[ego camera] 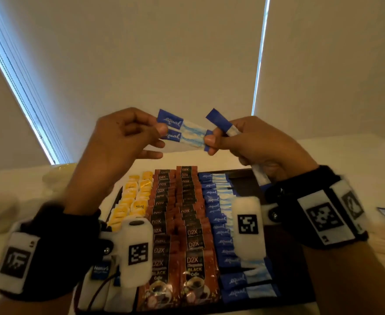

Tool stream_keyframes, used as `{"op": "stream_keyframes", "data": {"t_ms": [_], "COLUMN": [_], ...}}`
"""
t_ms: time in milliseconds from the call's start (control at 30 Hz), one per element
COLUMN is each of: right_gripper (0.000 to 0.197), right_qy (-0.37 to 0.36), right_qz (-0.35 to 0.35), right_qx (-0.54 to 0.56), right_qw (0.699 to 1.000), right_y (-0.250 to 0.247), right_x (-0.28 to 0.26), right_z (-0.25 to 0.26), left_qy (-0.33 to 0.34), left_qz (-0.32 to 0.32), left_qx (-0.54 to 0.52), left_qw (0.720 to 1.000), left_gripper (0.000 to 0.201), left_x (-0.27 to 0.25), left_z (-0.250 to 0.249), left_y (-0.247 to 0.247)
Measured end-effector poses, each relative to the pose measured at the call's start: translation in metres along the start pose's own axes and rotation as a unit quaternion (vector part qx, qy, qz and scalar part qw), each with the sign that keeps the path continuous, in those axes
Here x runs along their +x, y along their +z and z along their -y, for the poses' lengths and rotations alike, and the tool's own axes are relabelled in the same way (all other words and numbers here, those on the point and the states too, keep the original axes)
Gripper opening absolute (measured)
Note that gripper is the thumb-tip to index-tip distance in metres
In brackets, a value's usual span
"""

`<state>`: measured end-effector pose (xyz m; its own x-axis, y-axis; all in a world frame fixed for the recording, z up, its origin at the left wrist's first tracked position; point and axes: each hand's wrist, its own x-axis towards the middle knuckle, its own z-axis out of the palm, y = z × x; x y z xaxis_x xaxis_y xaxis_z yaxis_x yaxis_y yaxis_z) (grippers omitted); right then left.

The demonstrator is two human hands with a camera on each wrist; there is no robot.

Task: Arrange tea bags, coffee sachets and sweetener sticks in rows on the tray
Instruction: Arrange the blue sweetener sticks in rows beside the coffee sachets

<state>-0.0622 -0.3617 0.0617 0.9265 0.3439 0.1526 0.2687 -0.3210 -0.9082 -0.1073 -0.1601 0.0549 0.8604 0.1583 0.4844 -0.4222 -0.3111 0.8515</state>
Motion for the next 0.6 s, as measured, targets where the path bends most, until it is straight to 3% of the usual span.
{"op": "stream_keyframes", "data": {"t_ms": [233,400,467,600], "right_gripper": [0.022,0.026,0.025,0.024], "right_qy": [0.046,0.165,0.215,0.259], "right_qz": [-0.064,0.011,0.05,0.099], "right_qx": [-0.058,-0.183,-0.213,-0.248], "right_qw": [0.995,0.969,0.952,0.928], "right_y": [-0.041,-0.045,-0.042,-0.034], "right_x": [-0.005,-0.007,-0.004,0.006], "right_z": [-0.019,-0.065,-0.08,-0.094], "left_qy": [0.064,-0.02,-0.048,-0.113], "left_qz": [-0.035,-0.07,-0.105,-0.132], "left_qx": [0.027,0.008,-0.008,-0.011], "left_qw": [0.997,0.997,0.993,0.985], "left_gripper": [0.022,0.03,0.019,0.027], "left_x": [-0.019,-0.025,-0.032,-0.037], "left_z": [-0.009,0.041,0.063,0.094], "left_y": [-0.035,-0.08,-0.093,-0.108]}}
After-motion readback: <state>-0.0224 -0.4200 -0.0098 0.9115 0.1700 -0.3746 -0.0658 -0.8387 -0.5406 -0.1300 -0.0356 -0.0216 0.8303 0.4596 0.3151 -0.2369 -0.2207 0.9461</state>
